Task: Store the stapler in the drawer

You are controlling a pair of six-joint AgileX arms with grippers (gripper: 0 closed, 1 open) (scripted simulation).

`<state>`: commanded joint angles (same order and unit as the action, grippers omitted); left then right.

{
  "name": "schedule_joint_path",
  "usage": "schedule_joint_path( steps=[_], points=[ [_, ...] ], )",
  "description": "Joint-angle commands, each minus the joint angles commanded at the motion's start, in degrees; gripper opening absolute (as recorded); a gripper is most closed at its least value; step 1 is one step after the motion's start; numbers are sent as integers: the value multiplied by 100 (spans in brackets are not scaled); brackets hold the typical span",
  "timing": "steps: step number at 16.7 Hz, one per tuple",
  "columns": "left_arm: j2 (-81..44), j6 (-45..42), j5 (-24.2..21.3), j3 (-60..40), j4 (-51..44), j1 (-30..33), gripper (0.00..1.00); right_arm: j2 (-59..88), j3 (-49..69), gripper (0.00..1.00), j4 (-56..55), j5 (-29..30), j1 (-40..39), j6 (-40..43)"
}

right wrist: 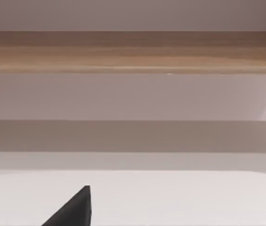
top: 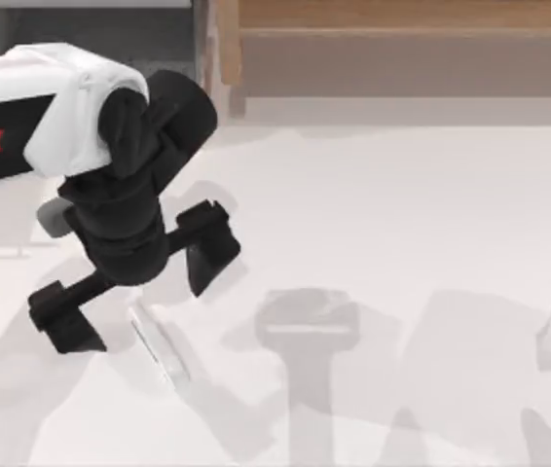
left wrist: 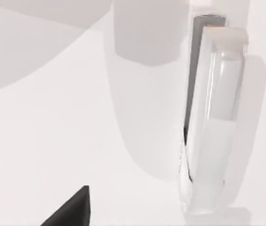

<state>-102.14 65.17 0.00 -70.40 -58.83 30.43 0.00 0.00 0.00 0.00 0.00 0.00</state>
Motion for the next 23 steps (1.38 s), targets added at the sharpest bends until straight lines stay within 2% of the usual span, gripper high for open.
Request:
schedule_joint_path(
  steps=[7, 12, 23],
  points=[
    [-507, -15, 5, 736, 1314, -21, 100, 0, 0, 100, 0, 0, 0, 0],
    [-578, -16, 5, 838, 1454, -22, 100, 0, 0, 100, 0, 0, 0, 0],
    [-578, -16, 5, 838, 1454, -22, 17, 0, 0, 100, 0, 0, 0, 0]
  ],
)
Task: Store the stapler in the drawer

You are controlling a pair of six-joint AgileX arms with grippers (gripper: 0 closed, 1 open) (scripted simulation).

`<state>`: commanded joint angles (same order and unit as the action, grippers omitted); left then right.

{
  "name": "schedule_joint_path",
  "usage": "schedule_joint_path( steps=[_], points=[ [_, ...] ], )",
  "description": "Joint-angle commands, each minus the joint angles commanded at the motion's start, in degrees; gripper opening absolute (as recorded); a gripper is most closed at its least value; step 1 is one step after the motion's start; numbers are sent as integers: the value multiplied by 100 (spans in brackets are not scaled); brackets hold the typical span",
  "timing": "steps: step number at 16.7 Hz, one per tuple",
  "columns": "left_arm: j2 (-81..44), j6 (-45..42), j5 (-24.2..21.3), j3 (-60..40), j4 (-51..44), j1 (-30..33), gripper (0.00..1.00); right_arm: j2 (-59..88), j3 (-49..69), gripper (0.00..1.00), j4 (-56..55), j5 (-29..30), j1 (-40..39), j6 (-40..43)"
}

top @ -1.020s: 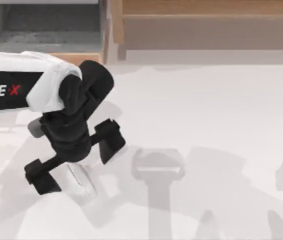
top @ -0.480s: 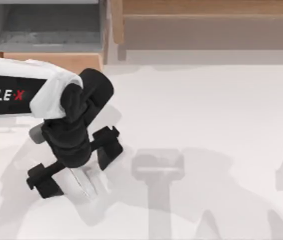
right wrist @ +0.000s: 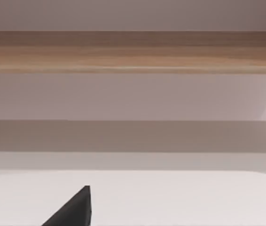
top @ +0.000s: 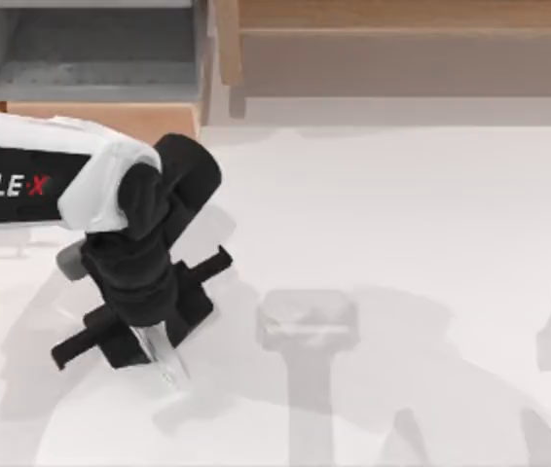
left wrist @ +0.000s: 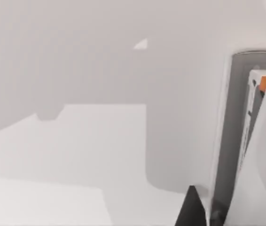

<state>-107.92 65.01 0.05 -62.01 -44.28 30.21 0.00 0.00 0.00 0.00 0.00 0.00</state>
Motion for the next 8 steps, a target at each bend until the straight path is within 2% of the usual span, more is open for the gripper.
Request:
schedule_joint_path(
  steps=[2, 8],
  points=[
    [0, 0, 0, 0, 0, 0, 2, 0, 0, 100, 0, 0, 0, 0],
    [0, 0, 0, 0, 0, 0, 0, 0, 0, 100, 0, 0, 0, 0]
  ],
)
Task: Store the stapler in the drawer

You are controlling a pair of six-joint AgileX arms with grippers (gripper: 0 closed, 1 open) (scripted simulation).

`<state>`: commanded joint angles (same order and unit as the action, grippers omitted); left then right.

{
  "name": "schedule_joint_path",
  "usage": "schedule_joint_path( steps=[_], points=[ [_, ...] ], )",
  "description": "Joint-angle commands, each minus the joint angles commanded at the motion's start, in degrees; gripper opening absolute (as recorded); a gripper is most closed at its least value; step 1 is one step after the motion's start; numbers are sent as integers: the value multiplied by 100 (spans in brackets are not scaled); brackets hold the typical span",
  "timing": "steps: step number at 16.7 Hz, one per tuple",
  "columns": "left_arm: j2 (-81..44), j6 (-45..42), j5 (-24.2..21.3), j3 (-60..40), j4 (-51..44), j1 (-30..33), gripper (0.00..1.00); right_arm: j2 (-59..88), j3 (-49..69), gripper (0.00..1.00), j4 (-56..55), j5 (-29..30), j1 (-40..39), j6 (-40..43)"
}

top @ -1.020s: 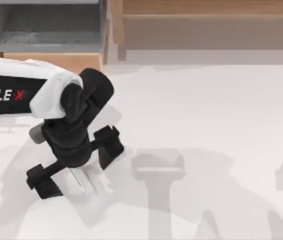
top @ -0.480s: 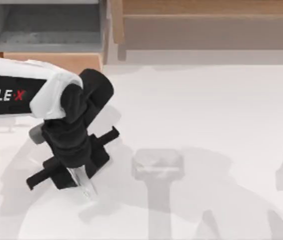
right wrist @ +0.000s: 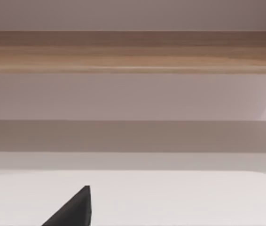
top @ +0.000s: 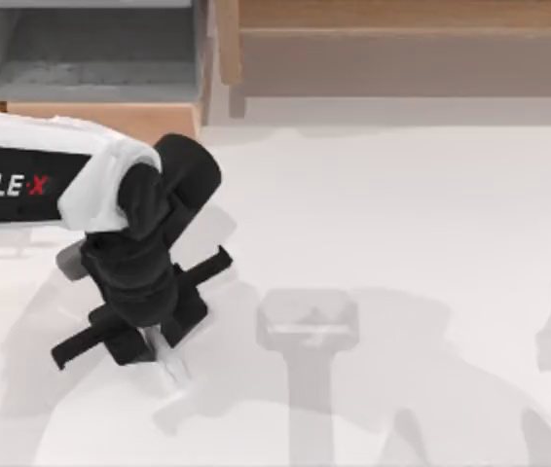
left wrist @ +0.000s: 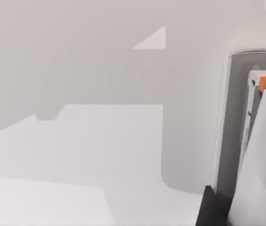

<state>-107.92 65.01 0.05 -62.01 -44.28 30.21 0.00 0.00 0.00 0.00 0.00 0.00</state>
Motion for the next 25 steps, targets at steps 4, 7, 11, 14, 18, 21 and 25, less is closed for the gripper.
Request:
schedule_joint_path(
  steps=[4, 7, 11, 14, 18, 21, 25],
  points=[
    [21, 0, 0, -24, -23, 7, 0, 0, 0, 100, 0, 0, 0, 0],
    [158, 6, 2, -183, -350, 12, 0, 0, 0, 100, 0, 0, 0, 0],
    [328, 6, 1, -350, -669, 10, 0, 0, 0, 100, 0, 0, 0, 0],
    [304, -1, 1, -335, -657, 8, 0, 0, 0, 100, 0, 0, 0, 0],
    [197, -482, 104, -915, -789, -372, 0, 0, 0, 100, 0, 0, 0, 0],
    [-40, -1333, 238, -1851, -1058, -956, 0, 0, 0, 100, 0, 0, 0, 0],
    [-552, -2861, 414, -3474, -1590, -1972, 0, 0, 0, 100, 0, 0, 0, 0]
  ],
)
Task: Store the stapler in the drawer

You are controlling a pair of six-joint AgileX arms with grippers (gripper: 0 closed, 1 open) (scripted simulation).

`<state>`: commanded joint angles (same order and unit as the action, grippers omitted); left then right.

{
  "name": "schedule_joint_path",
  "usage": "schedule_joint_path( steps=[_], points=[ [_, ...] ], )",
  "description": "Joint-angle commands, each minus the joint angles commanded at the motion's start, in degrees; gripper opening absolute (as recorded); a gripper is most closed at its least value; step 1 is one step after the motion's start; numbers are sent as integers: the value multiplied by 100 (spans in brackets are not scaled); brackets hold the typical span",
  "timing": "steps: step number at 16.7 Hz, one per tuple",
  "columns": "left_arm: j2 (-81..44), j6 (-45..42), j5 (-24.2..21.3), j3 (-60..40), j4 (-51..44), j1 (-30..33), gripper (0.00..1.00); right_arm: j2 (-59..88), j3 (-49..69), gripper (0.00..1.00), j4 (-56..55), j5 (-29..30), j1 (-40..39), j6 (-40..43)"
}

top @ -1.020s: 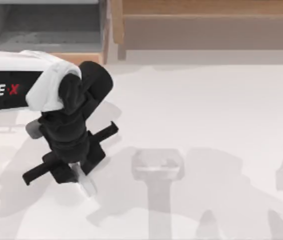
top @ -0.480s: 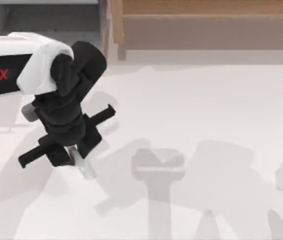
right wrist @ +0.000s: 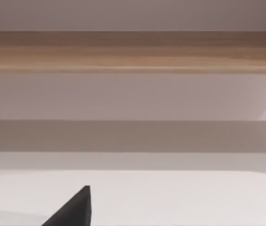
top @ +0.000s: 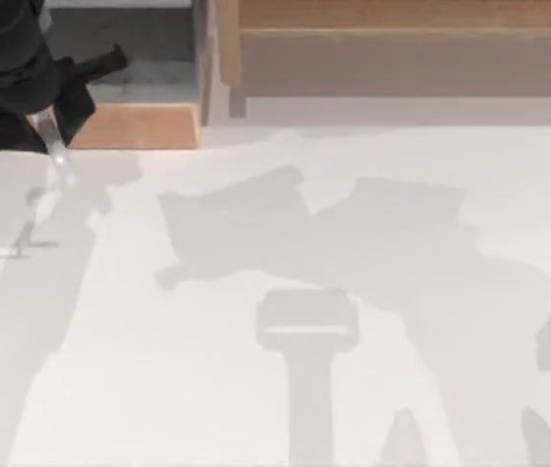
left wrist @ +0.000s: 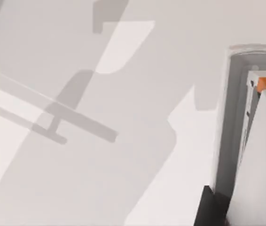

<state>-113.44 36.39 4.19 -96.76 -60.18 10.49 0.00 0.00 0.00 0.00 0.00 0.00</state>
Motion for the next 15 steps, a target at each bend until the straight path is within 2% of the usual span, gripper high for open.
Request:
schedule_joint_path(
  steps=[5, 9, 12, 15],
  points=[
    [-939, -2054, 117, -2165, -738, -1423, 0, 0, 0, 100, 0, 0, 0, 0],
    [-1996, -3562, 33, -3587, -1317, -2360, 0, 0, 0, 100, 0, 0, 0, 0],
    [-2862, -4534, -131, -4326, -1741, -2773, 0, 0, 0, 100, 0, 0, 0, 0],
    [-3523, -5285, -312, -4775, -2131, -2924, 0, 0, 0, 100, 0, 0, 0, 0]
  ],
)
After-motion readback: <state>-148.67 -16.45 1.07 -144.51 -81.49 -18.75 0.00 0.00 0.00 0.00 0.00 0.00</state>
